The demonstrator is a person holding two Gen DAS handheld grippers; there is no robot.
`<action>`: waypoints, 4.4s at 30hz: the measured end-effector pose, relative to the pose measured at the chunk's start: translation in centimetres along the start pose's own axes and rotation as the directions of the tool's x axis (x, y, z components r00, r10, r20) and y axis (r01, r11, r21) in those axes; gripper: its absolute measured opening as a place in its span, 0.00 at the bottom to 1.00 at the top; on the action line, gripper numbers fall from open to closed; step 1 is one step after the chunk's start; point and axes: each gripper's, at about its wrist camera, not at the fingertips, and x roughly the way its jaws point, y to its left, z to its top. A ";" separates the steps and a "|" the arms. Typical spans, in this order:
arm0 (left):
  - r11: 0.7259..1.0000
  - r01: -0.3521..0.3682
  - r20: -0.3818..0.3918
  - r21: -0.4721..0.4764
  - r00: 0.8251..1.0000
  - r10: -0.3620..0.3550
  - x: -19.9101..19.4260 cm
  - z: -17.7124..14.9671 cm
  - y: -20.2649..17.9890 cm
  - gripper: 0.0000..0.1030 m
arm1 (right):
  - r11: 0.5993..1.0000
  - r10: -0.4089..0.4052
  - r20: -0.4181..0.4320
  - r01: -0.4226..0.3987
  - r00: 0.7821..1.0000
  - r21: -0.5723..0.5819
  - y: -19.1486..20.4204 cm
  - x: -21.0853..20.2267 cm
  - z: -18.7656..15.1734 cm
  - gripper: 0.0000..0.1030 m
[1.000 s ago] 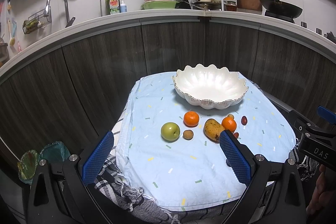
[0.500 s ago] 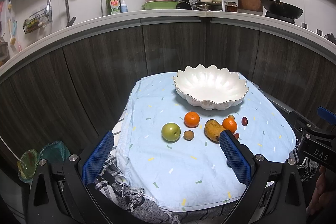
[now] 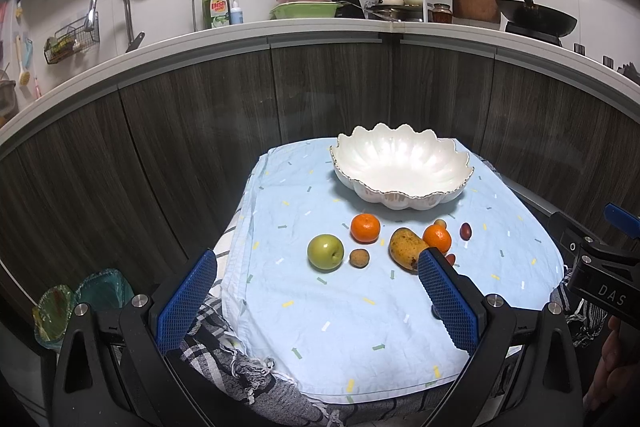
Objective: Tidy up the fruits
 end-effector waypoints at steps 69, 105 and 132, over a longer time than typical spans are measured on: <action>0.998 0.050 -0.154 0.043 0.987 -0.043 10.0 -2.6 0.8 0.99 | 0.961 0.189 -0.371 -0.249 0.909 -0.121 6.8 12.6 -7.4 0.47; 0.994 0.093 -0.157 0.062 0.984 -0.082 10.8 -1.2 -0.1 0.99 | 0.959 0.224 -0.328 -0.267 0.918 -0.092 5.7 11.5 -4.9 0.28; 0.989 0.127 -0.307 0.078 0.947 -0.097 20.2 -1.1 0.7 0.78 | 0.964 0.244 -0.220 -0.261 0.945 -0.052 7.8 15.9 0.0 0.28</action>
